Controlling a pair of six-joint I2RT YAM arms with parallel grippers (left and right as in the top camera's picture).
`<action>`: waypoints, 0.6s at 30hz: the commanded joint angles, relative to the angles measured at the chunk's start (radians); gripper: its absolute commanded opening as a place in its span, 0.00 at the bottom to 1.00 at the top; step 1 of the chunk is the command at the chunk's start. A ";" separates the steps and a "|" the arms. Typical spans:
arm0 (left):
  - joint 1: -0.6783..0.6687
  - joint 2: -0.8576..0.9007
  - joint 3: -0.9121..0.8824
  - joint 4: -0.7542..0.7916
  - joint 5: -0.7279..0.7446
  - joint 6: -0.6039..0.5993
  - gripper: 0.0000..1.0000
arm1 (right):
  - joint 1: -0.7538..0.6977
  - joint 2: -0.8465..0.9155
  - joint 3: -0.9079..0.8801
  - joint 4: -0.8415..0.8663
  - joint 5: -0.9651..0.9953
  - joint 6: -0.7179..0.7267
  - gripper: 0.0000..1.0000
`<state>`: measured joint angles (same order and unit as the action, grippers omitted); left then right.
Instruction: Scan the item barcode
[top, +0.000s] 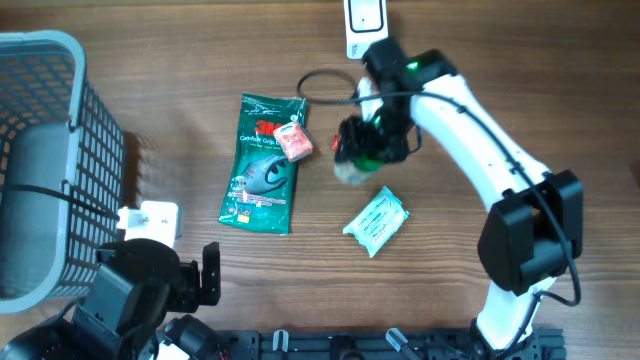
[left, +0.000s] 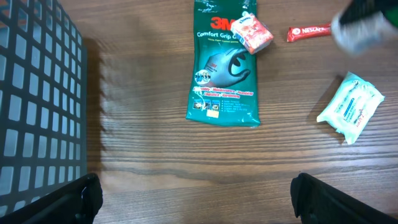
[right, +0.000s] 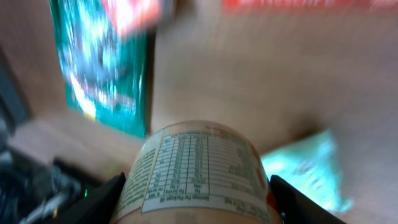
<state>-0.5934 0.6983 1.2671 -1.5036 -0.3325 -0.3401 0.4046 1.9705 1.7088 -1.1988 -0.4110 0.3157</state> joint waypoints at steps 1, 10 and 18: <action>0.003 -0.005 0.003 0.002 -0.009 -0.013 1.00 | -0.045 -0.018 0.042 0.165 0.093 0.046 0.49; 0.003 -0.005 0.003 0.002 -0.009 -0.013 1.00 | -0.057 0.025 0.018 0.867 0.503 0.000 0.57; 0.003 -0.005 0.003 0.002 -0.009 -0.013 1.00 | -0.058 0.268 0.018 1.492 0.525 -0.159 0.65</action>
<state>-0.5934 0.6983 1.2671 -1.5036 -0.3325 -0.3397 0.3470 2.1540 1.7233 0.1696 0.0700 0.2100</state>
